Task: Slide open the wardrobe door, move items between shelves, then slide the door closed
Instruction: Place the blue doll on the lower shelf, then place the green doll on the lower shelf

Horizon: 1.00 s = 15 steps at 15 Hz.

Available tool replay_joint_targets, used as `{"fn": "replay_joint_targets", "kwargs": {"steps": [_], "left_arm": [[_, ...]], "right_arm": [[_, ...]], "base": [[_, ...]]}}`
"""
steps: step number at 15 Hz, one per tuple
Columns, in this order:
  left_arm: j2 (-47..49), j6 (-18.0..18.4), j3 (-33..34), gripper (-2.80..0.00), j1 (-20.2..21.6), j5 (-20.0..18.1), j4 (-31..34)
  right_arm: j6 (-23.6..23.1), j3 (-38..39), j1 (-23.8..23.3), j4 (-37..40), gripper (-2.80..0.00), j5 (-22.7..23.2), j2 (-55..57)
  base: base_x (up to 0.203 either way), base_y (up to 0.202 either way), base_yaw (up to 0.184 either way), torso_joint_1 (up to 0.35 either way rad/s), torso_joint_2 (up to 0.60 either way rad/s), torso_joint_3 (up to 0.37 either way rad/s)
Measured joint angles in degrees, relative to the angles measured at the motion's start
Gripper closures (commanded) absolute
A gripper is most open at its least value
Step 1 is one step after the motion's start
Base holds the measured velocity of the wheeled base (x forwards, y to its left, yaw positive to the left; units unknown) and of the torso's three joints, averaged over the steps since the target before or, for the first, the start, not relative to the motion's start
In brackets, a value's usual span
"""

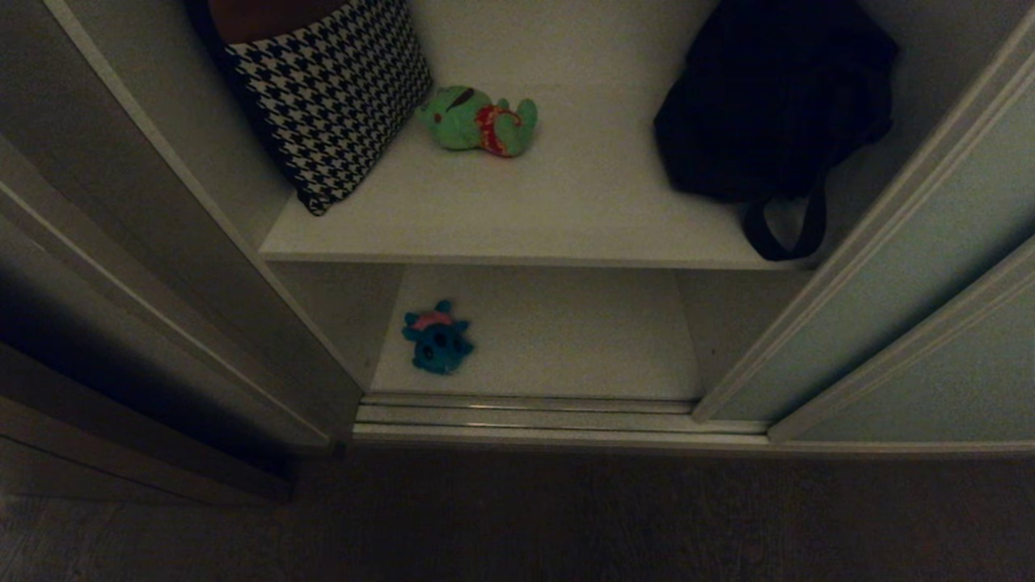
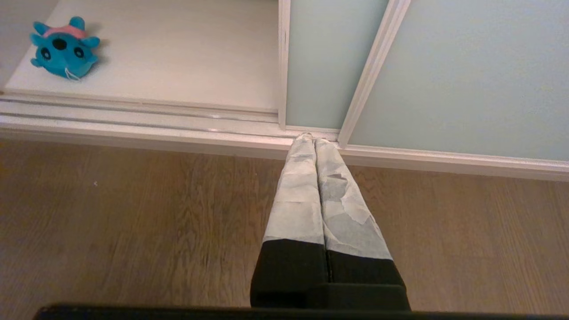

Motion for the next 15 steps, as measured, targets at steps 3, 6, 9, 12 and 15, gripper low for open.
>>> {"fn": "replay_joint_targets", "kwargs": {"steps": [3,6,9,12,15], "left_arm": [[0.00,0.21,0.00,0.00,0.04,0.07,0.13],[0.02,0.71,0.00,0.00,0.01,0.15,0.29],[0.05,1.00,-0.05,0.00,-0.02,0.27,0.22],[0.05,0.58,0.00,0.00,0.00,0.22,0.09],[0.07,0.60,0.00,0.00,0.00,0.18,0.11]], "right_arm": [[0.00,0.00,0.00,0.02,0.00,0.00,0.00],[0.00,0.00,0.00,0.00,0.00,0.00,0.00],[0.02,0.00,0.00,-0.01,0.00,0.00,0.00],[0.00,0.00,0.00,-0.02,0.00,0.00,0.00],[0.00,0.00,0.00,0.00,0.00,0.00,0.00]], "base": [[0.000,0.000,0.000,0.000,0.00,0.000],[0.000,0.000,0.000,0.006,0.00,0.068],[0.000,0.000,0.000,0.000,0.00,0.000],[0.088,0.000,0.000,0.000,0.00,0.006],[0.196,0.000,0.000,0.004,0.00,0.004]]}}
